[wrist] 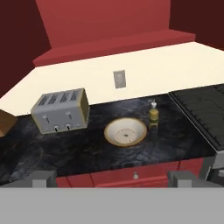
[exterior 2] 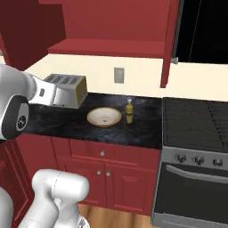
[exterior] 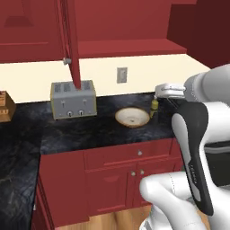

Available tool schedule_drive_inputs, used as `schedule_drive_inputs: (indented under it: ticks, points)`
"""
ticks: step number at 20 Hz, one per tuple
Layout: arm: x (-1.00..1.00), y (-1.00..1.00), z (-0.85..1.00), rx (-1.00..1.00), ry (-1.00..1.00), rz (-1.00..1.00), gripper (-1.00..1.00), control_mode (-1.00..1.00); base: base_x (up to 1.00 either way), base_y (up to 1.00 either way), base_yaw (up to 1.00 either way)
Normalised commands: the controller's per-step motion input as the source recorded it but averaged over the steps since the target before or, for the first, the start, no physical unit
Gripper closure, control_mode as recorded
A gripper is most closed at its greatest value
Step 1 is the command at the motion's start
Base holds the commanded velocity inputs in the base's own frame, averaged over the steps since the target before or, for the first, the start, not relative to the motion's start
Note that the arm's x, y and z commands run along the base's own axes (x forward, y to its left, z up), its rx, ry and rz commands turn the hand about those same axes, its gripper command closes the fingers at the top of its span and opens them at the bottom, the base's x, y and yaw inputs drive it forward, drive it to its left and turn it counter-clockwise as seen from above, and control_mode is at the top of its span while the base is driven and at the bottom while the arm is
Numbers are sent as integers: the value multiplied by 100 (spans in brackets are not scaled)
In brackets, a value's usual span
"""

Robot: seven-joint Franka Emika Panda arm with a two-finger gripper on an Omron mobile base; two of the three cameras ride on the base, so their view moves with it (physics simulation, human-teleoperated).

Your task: Retrieve the bottle and the shaker from the cabinet and place them next to the mixing bowl on the counter. Then add garlic from the fridge to the mixing bowl.

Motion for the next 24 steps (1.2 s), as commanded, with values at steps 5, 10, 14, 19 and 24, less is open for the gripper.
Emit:
schedule_drive_inputs:
  ticks: [5,10,14,19,24]
  points:
    - [0,0,0,0,0,0,-100,100,-2,-46,-73]
    - [0,0,0,0,0,0,-100,100,21,1,-91]
    - [0,0,0,0,0,0,-100,100,15,9,-92]
    - [0,0,0,0,0,0,-100,100,1,49,-72]
    - [0,0,0,0,0,0,-100,100,1,25,-89]
